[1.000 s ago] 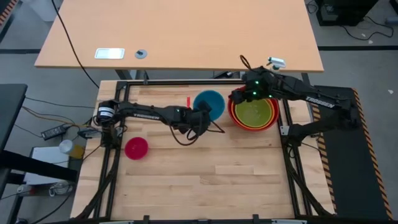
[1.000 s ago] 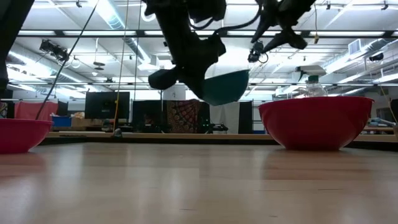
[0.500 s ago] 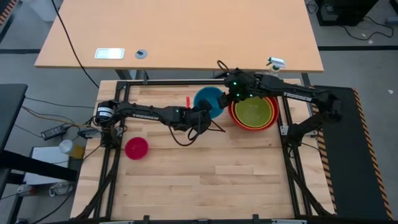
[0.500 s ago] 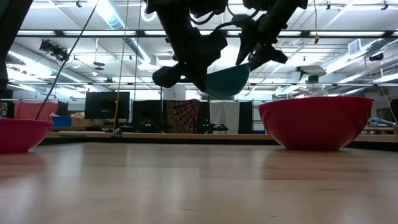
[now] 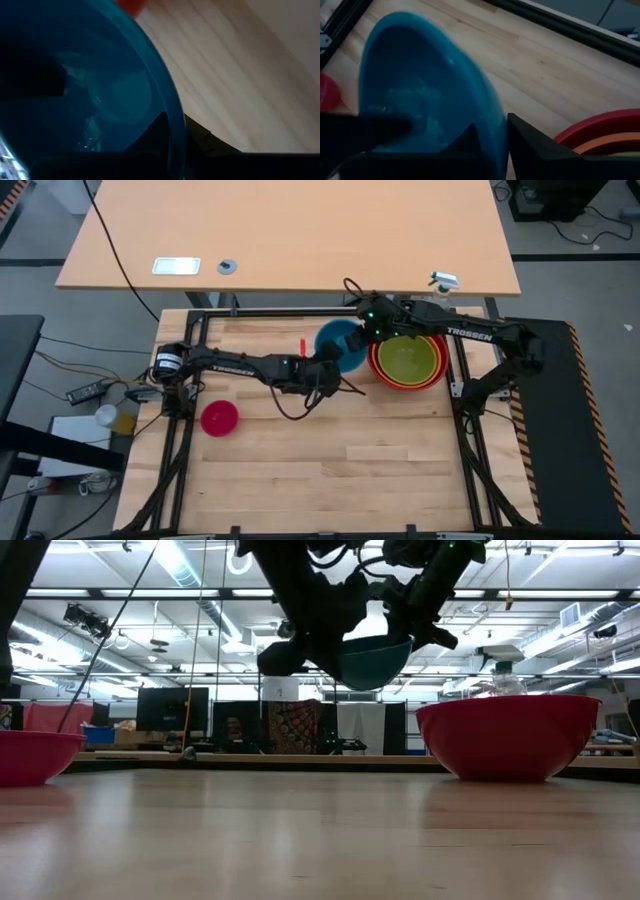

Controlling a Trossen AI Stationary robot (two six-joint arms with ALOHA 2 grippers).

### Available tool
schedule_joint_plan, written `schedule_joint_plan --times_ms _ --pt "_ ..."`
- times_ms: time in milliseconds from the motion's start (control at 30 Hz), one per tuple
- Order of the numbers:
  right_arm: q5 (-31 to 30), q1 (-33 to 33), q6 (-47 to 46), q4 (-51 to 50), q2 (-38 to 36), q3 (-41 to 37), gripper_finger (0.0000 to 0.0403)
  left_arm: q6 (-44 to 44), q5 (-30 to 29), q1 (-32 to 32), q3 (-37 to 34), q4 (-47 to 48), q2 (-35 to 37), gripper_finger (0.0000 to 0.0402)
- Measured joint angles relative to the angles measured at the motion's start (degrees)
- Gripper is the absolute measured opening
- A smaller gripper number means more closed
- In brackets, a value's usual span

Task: Nest bowls inside each other
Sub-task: Stack the blue bowl on the green bowl

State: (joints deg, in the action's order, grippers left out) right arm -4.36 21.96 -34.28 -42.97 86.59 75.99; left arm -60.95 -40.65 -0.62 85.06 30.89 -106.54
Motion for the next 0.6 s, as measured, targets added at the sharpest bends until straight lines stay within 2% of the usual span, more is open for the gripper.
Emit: schedule_joint_plan --times_ms 100,167,467,600 --pt "-0.4 0.0 0.3 -0.3 0.0 0.0 0.0052 4.2 0.1 0.6 0.0 -0.7 0.0 0.0046" --pt "-0.5 0.0 0.4 -1.3 0.1 0.0 0.0044 7.2 0.0 0.7 0.0 -1.6 0.0 0.0073" --pt "1.6 0.4 0.6 -5.1 -0.1 0.0 0.0041 10.4 -3.0 1.7 0.0 -8.4 0.3 0.0265" --pt "0.5 0.9 0.7 -7.3 -0.5 0.0 0.0041 12.1 -3.7 2.5 0.0 -8.6 0.4 0.0315"
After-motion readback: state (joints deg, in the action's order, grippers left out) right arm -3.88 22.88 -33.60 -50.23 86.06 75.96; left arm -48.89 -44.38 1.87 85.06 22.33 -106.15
